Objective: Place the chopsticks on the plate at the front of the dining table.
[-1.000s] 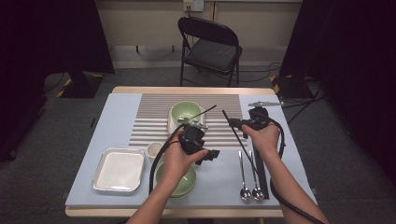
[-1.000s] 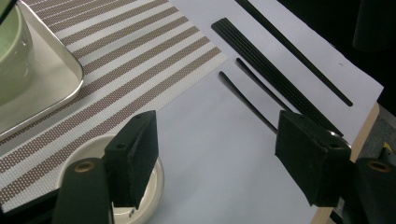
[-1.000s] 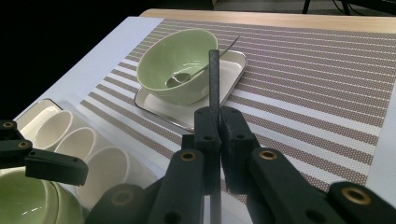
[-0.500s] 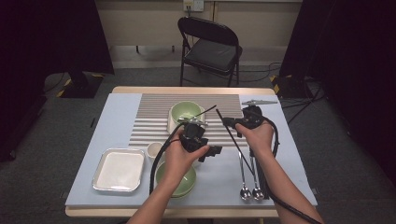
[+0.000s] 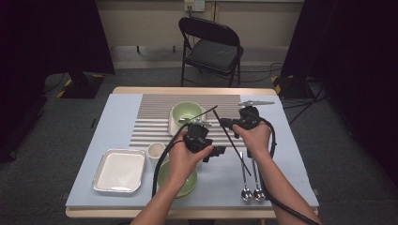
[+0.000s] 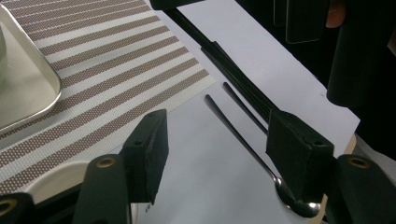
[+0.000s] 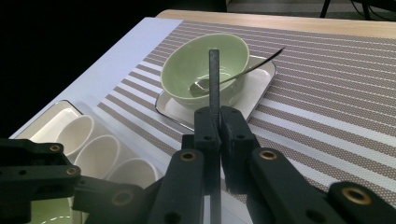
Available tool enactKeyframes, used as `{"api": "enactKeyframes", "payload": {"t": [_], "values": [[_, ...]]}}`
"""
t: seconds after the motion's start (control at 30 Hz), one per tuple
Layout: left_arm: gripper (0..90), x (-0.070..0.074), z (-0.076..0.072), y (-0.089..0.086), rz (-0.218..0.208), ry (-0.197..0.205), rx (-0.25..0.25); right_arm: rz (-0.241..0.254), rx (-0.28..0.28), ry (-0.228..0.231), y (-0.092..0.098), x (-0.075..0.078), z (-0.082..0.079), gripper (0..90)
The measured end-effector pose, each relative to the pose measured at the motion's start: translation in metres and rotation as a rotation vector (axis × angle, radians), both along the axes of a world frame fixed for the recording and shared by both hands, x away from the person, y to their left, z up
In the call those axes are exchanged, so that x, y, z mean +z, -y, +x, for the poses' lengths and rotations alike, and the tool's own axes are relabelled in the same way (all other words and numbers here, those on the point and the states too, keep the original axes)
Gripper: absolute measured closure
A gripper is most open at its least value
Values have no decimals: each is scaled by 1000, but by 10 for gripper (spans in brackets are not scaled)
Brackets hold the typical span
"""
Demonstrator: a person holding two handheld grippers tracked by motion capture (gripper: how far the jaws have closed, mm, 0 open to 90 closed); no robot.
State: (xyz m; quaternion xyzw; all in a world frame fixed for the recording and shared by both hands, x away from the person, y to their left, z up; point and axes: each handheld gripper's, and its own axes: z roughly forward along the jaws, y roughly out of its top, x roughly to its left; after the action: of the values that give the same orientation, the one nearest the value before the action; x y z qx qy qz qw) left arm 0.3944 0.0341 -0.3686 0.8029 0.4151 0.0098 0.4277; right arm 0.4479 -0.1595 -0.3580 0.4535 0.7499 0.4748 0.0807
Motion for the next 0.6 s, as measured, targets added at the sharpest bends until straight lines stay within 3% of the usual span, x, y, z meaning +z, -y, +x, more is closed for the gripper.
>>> {"api": "enactKeyframes", "payload": {"t": [0.33, 0.6], "values": [[393, -1, 2, 0, -14, 9, 26, 12, 8, -1, -7, 1, 0, 863], [396, -4, 5, 5, -35, -27, 44, 8, 12, -1, -12, 3, 1, 863]]}}
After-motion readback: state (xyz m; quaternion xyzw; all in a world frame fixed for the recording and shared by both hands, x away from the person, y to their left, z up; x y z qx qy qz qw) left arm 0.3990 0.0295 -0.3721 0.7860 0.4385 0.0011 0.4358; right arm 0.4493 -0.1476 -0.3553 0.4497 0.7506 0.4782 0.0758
